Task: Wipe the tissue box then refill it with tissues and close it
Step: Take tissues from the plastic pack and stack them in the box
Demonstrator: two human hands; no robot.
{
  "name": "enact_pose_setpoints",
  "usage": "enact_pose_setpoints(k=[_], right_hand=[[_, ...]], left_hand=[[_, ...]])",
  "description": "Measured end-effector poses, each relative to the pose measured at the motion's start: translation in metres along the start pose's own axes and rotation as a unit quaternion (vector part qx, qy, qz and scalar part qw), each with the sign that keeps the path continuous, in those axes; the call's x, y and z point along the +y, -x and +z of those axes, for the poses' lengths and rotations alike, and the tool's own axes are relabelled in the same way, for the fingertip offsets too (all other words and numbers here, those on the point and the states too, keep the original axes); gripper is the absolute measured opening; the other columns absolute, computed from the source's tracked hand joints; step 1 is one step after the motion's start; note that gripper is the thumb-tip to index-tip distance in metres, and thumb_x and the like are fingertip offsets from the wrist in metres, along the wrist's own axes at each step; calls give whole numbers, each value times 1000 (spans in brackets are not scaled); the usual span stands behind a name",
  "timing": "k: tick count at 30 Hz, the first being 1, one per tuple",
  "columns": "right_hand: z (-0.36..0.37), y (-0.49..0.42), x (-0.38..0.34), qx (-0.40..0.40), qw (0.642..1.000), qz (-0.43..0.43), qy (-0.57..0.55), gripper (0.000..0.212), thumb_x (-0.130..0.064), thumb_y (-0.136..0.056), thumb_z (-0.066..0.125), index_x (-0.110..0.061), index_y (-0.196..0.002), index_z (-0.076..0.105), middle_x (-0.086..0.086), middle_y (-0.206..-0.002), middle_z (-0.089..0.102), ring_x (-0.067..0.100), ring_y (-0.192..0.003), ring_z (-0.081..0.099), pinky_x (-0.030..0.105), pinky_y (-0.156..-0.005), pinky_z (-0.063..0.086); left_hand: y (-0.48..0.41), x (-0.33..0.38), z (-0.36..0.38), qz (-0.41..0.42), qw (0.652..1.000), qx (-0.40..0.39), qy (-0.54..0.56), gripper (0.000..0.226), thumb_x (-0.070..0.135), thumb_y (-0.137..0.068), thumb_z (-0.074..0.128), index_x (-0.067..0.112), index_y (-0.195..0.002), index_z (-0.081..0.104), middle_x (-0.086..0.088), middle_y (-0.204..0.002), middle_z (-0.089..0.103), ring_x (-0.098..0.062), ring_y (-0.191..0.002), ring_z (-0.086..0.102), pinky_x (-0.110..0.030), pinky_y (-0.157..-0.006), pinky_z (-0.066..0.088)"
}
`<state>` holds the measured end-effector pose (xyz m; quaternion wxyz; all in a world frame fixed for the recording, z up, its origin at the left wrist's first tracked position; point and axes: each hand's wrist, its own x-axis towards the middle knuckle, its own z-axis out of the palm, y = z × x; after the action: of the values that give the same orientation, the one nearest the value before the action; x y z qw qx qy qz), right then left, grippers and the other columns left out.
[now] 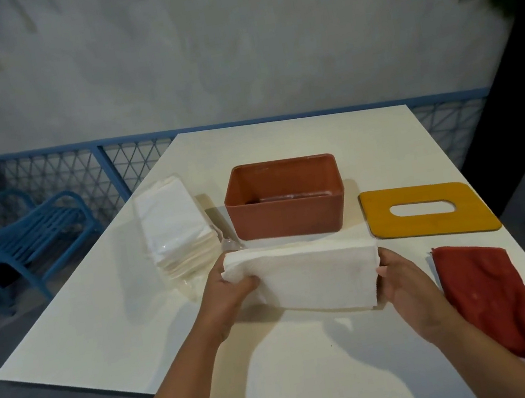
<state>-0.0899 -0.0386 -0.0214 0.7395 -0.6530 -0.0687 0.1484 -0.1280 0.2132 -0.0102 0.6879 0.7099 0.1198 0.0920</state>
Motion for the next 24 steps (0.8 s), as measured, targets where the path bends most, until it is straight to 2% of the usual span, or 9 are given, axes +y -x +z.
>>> enact_pose_setpoints(k=[3, 6, 8, 12, 15, 20, 24], right_hand=[[6, -2, -3, -6, 1000, -1, 23, 46, -22, -63, 56, -23, -109, 59, -2, -91, 70, 16, -79, 63, 29, -54, 50], [19, -5, -3, 49, 993, 2, 108, 51, 1, -70, 63, -31, -108, 51, -3, -100, 65, 15, -90, 62, 30, -62, 54], [29, -6, -4, 94, 987, -16, 127, 59, 13, -71, 59, -32, -108, 49, -4, -98, 63, 14, -89, 61, 23, -58, 51], [35, -6, -10, 132, 982, -36, 133, 59, 16, -71, 59, -32, -102, 46, -10, -92, 57, 5, -84, 55, 11, -51, 47], [37, -7, -9, 131, 983, -26, 125, 55, 18, -70, 58, -32, -90, 48, -9, -91, 58, 6, -84, 56, 16, -54, 50], [39, -8, -5, 135, 988, -9, 71, 54, 22, -69, 56, -28, -88, 51, -4, -90, 59, 11, -86, 57, 20, -58, 49], [40, -9, -12, 148, 987, -29, 51, 52, 22, -70, 55, -27, -84, 53, -4, -85, 60, 10, -81, 58, 22, -59, 49]], left_hand=[[-1, 2, -1, 4, 1000, 1, 2, 41, 11, -58, 60, 25, -96, 58, 3, -91, 64, -10, -84, 59, -15, -65, 49], [-1, 1, 1, 5, 1000, 0, -3, 42, 8, -56, 56, 24, -95, 58, 2, -88, 63, -11, -82, 58, -19, -66, 48], [-2, 1, 1, 8, 1000, 6, -5, 44, 6, -54, 54, 24, -93, 58, 3, -87, 62, -11, -81, 57, -20, -66, 47], [-7, 2, 1, 28, 999, 24, -1, 44, 0, -50, 50, 21, -88, 57, 3, -81, 60, -7, -74, 55, -18, -62, 48], [-7, 0, -2, 23, 1000, 20, -6, 43, 1, -50, 51, 23, -87, 55, 4, -78, 57, -7, -72, 53, -16, -59, 46], [-3, -6, 1, 5, 999, 30, -10, 47, 4, -50, 53, 25, -92, 54, 3, -83, 60, -9, -78, 55, -10, -57, 47], [-6, -2, 5, 17, 998, 54, 12, 44, 3, -50, 51, 23, -89, 56, 3, -82, 61, -8, -76, 56, -13, -62, 49]])
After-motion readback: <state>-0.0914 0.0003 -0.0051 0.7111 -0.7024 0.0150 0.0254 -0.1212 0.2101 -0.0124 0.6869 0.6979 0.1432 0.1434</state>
